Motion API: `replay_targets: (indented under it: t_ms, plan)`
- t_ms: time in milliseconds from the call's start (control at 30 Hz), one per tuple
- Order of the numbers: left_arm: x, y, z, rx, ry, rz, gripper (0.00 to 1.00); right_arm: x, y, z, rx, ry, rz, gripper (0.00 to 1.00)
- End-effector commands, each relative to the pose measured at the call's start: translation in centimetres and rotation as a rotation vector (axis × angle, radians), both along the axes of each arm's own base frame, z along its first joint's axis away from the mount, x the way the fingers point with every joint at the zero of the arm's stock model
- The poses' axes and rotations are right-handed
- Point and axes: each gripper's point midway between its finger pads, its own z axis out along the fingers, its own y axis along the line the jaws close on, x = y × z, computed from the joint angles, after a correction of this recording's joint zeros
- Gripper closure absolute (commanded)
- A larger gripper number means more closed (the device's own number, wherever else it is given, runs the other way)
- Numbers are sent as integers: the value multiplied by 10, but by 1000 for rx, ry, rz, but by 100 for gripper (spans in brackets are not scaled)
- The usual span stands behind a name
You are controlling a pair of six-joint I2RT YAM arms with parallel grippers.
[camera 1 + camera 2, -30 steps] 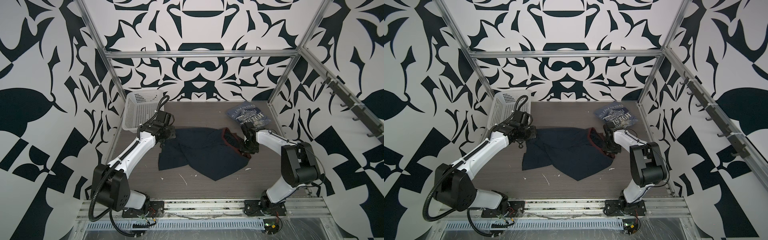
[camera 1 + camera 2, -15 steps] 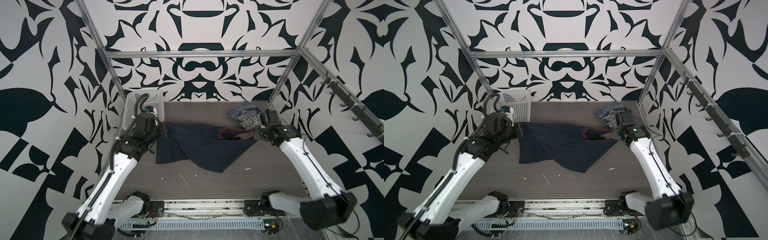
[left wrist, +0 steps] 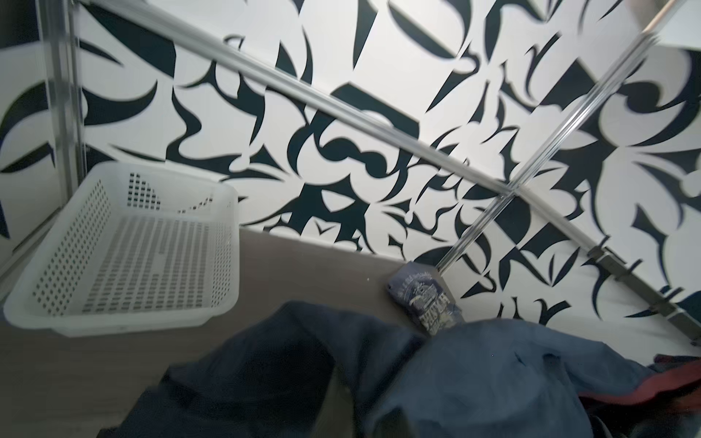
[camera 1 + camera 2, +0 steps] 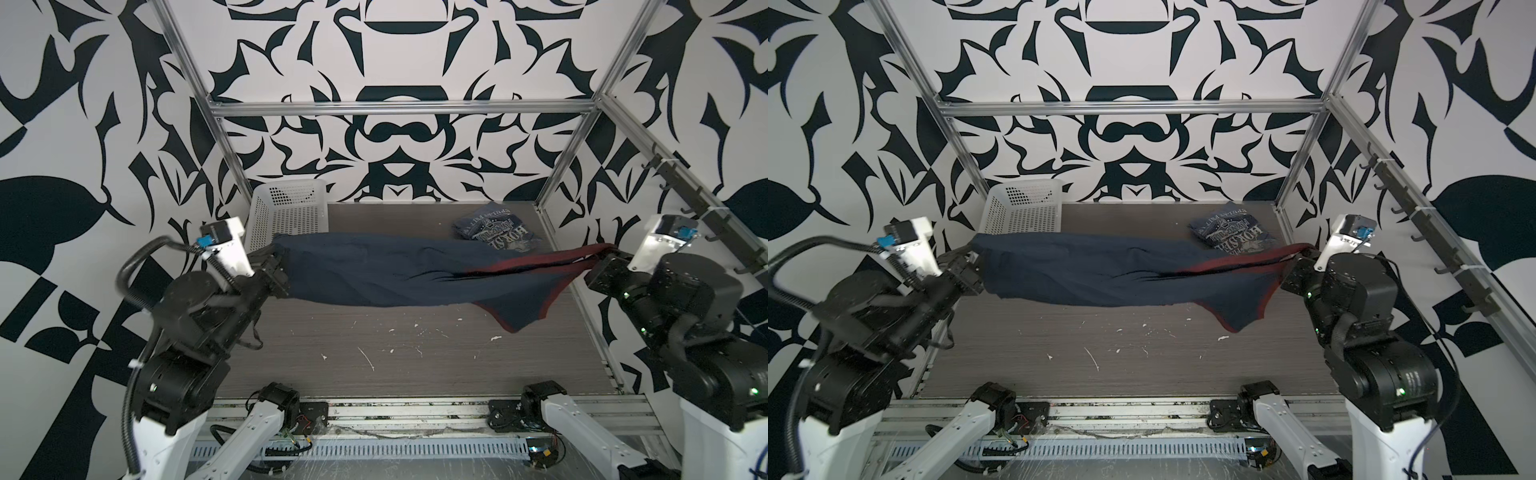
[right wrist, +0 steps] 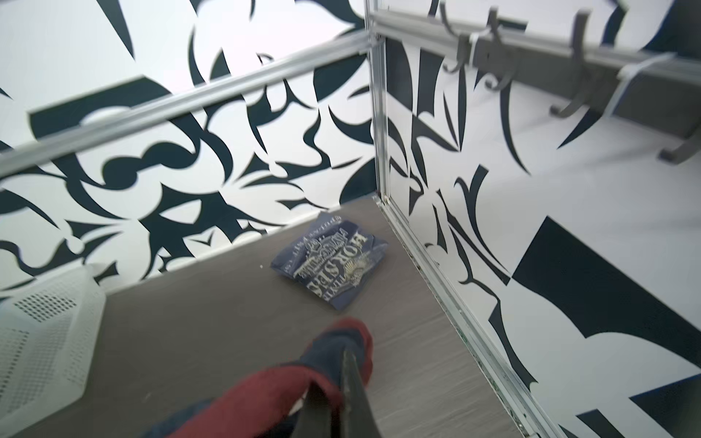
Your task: Fold and stack the tank tops
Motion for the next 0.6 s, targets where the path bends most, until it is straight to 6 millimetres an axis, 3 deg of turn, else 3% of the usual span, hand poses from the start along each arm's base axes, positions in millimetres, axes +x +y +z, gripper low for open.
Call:
replay_targets:
  t_ms: [0, 133, 267, 367, 433, 567]
  plan:
    - [41, -25, -125, 85, 453, -20, 100, 35, 6, -64, -19, 189, -6, 100]
    - [60, -53, -219, 81, 722, -82, 100, 69, 23, -162, 19, 413, 29, 100]
    - [68, -56, -266, 90, 793, -69, 100, 70, 40, -242, 112, 573, 64, 100]
    - [66, -51, -291, 111, 828, -46, 100, 62, 45, -281, 156, 641, 61, 100]
    - [64, -44, -306, 148, 861, -18, 94, 56, 43, -304, 155, 695, 44, 100]
    - [66, -45, -321, 175, 891, -27, 95, 50, 34, -326, 130, 753, 6, 100]
